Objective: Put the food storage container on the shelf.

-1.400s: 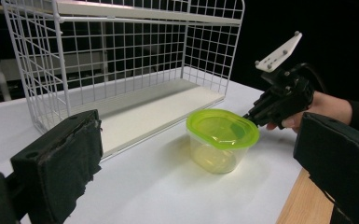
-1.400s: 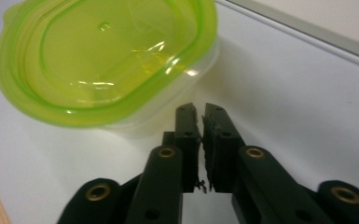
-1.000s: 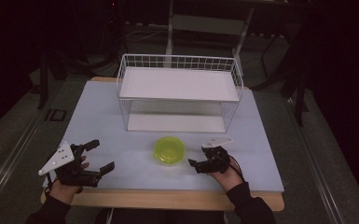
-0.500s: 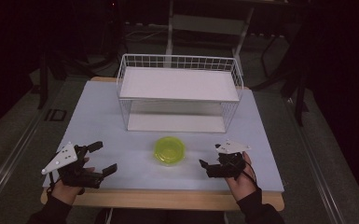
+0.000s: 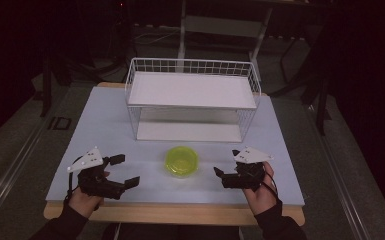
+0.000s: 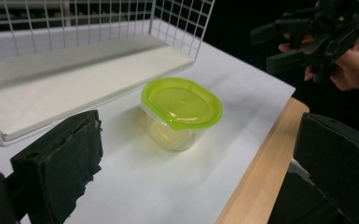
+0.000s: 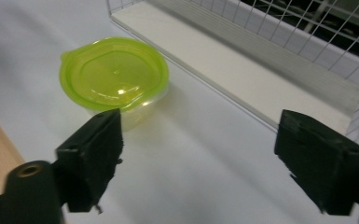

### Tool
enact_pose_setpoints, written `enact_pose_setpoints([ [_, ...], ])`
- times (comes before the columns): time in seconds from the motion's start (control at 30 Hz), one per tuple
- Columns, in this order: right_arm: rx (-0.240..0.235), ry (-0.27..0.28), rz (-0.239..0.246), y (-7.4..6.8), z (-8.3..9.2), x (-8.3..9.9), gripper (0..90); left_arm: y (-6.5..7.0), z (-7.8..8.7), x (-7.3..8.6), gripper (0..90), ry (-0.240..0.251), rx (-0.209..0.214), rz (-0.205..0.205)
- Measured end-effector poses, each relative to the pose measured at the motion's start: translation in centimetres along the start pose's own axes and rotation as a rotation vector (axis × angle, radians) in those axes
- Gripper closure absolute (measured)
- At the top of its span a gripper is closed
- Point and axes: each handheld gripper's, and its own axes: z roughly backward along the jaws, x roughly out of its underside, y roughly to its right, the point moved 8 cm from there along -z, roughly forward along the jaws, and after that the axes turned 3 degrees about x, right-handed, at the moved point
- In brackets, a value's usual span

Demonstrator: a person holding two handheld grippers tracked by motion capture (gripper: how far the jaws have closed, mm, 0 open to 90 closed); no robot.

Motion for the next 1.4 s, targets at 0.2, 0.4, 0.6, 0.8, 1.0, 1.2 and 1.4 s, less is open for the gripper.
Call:
enact_pose_setpoints([
  [0.2, 0.005, -0.024, 0.019, -0.6, -0.2, -0.9, 13.9, 0.0, -0.9, -1.2, 2.2, -0.026, 0.001, 0.027],
  [0.4, -0.048, -0.005, -0.031, -1.7, -0.9, -2.7, 11.3, 0.2, -3.2, -3.1, 2.2, -0.109, 0.01, 0.038],
  [0.6, -0.041, 0.011, -0.145, -1.7, -2.3, -4.1, 11.3, 0.2, -5.2, -4.1, 2.2, -0.1, 0.003, 0.043],
  [0.8, -0.055, -0.044, -0.208, -1.6, -3.9, -4.1, 16.6, -0.2, -7.2, -3.8, 4.4, -0.156, -0.032, 0.074],
  [1.0, -0.073, -0.109, -0.29, -1.9, -5.4, -3.4, 24.0, -1.5, -9.0, -2.7, 16.2, -0.179, -0.044, 0.194],
  [1.2, -0.078, -0.168, -0.336, -2.2, -6.9, -1.9, 28.9, -2.1, -10.2, -1.1, 25.6, -0.245, -0.053, 0.23],
  [1.4, -0.084, -0.202, -0.355, -2.6, -8.0, -1.1, 30.9, -2.8, -11.1, 0.4, 34.5, -0.28, -0.048, 0.281],
])
